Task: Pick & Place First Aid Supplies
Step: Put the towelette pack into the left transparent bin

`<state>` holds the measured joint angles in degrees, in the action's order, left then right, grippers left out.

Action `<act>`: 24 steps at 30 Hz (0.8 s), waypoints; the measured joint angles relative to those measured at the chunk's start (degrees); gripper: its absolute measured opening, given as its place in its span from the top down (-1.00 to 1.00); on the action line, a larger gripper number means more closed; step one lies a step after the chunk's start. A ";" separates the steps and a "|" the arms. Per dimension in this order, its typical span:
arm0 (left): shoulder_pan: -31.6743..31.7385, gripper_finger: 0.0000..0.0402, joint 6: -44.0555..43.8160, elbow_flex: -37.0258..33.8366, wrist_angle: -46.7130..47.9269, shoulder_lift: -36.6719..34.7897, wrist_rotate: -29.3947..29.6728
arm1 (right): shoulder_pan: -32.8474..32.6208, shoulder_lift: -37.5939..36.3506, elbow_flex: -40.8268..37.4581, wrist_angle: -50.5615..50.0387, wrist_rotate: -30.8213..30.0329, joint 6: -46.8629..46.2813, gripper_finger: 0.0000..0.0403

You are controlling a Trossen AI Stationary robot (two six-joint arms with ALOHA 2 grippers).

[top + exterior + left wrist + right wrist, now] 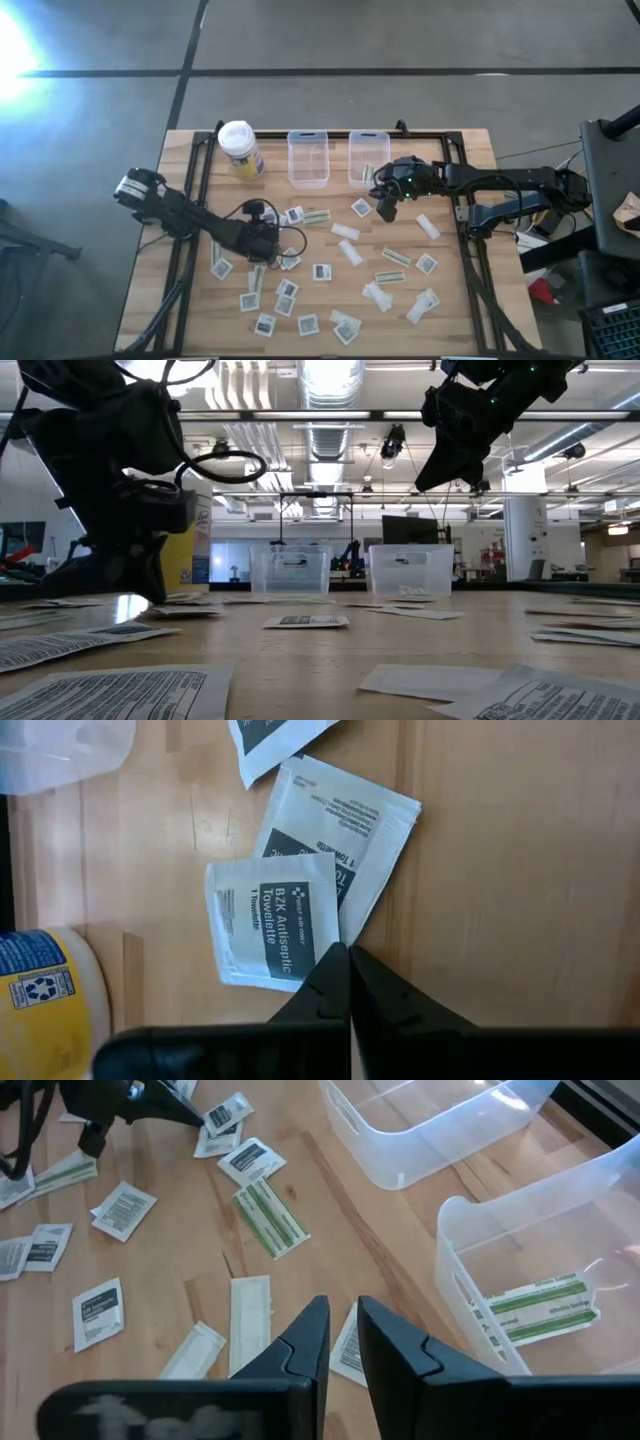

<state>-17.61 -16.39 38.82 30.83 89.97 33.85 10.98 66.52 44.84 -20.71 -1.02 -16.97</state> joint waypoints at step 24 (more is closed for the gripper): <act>5.59 0.86 -11.24 2.52 5.76 -13.48 -3.22 | -1.51 -0.04 0.00 -0.02 0.11 0.04 0.74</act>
<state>-12.02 -27.63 41.34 36.60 76.50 30.63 9.47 66.48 44.84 -20.73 -0.91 -16.93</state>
